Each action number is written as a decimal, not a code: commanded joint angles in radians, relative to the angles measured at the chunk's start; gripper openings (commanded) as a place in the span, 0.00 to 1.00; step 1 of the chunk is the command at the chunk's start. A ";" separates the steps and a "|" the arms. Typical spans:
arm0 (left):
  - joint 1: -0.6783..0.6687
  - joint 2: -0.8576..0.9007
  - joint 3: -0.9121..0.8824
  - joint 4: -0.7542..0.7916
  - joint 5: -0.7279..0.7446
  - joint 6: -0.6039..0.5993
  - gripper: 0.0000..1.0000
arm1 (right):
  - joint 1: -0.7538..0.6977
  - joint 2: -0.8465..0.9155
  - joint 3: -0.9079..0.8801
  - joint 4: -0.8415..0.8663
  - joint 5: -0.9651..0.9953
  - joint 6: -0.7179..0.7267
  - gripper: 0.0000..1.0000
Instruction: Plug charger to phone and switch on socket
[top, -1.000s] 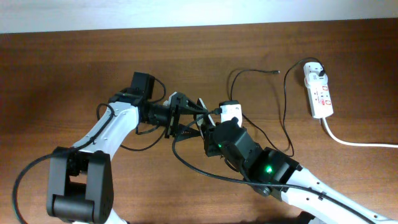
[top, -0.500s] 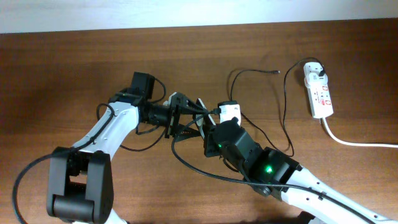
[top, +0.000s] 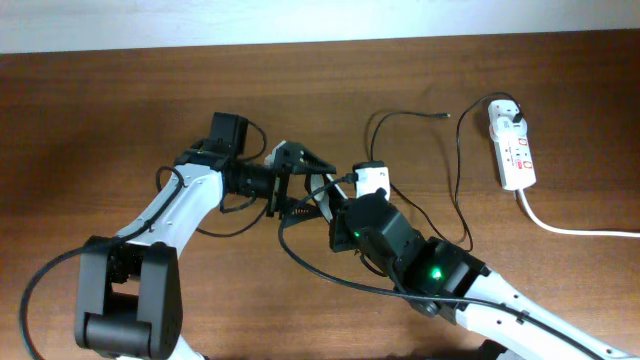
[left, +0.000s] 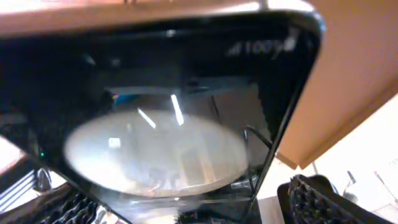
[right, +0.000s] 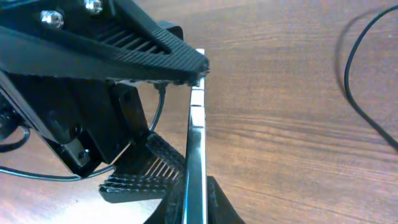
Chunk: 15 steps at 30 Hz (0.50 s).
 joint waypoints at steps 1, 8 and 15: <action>0.006 -0.039 0.006 0.068 0.031 0.035 0.99 | -0.031 -0.042 0.024 0.007 -0.024 0.024 0.08; 0.163 -0.406 0.006 -0.017 -0.219 0.268 0.99 | -0.169 -0.107 0.024 0.004 -0.171 0.163 0.04; 0.379 -0.826 0.006 -0.631 -1.063 0.502 0.99 | -0.280 -0.107 0.024 0.004 -0.362 0.323 0.04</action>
